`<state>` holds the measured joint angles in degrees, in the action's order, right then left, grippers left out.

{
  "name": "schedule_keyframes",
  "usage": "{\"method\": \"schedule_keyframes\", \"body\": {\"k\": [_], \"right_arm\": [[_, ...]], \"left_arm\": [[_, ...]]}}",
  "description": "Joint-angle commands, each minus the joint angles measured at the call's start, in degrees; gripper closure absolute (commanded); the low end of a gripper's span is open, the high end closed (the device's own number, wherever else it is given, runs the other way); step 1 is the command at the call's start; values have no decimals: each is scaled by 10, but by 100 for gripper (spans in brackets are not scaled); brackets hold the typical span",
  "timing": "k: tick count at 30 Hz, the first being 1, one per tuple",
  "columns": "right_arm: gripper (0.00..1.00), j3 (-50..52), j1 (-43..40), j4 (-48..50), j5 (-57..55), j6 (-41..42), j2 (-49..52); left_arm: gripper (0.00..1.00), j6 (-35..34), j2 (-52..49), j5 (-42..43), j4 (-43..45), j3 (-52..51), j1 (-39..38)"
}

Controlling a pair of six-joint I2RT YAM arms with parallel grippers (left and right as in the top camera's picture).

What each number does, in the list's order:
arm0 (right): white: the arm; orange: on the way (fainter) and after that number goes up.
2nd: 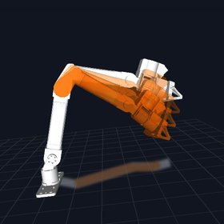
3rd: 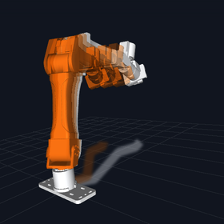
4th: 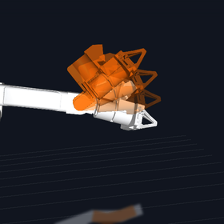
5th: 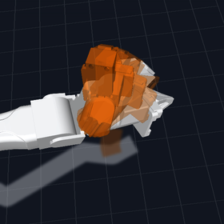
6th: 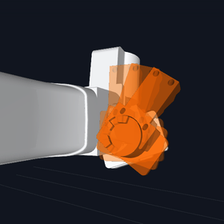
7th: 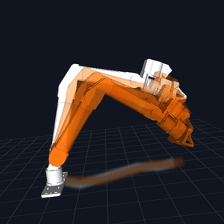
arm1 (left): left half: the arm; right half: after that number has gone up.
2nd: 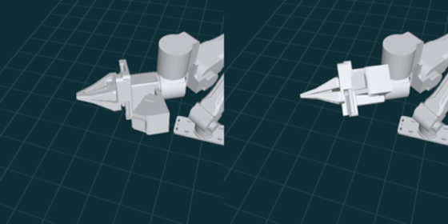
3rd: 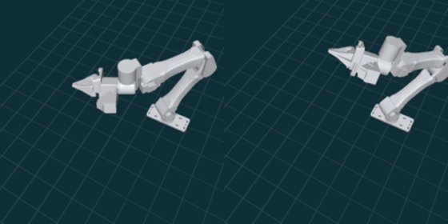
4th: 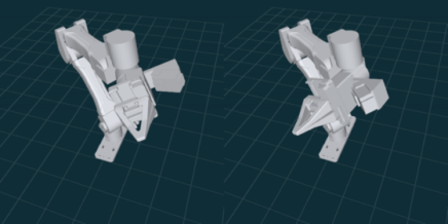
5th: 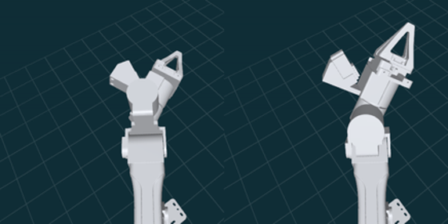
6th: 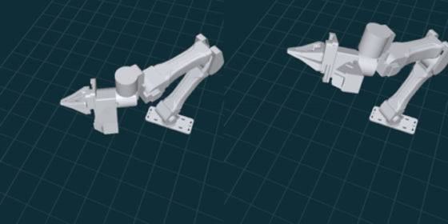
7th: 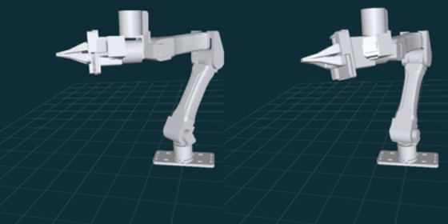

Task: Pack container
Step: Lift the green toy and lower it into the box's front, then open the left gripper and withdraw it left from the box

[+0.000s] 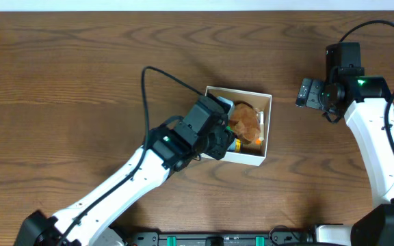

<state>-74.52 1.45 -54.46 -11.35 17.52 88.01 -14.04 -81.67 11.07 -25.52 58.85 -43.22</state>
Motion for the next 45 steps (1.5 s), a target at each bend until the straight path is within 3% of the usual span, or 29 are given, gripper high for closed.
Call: {"method": "schedule_keyframes", "body": {"k": [1, 15, 23, 38, 45], "right_arm": [[1, -6, -3, 0, -4, -4, -3], [1, -6, -3, 0, -4, -4, -3], [1, -6, -3, 0, -4, -4, -3], [1, -6, -3, 0, -4, -4, -3], [1, -6, -3, 0, -4, -4, -3]], "left_arm": [[51, 22, -25, -35, -1, 12, -2], [50, 22, -67, -84, -14, 12, -2], [31, 22, -60, -83, -6, 12, -2], [30, 22, 28, -86, -6, 30, -1], [30, 16, 85, -245, -49, 30, -1]]}}
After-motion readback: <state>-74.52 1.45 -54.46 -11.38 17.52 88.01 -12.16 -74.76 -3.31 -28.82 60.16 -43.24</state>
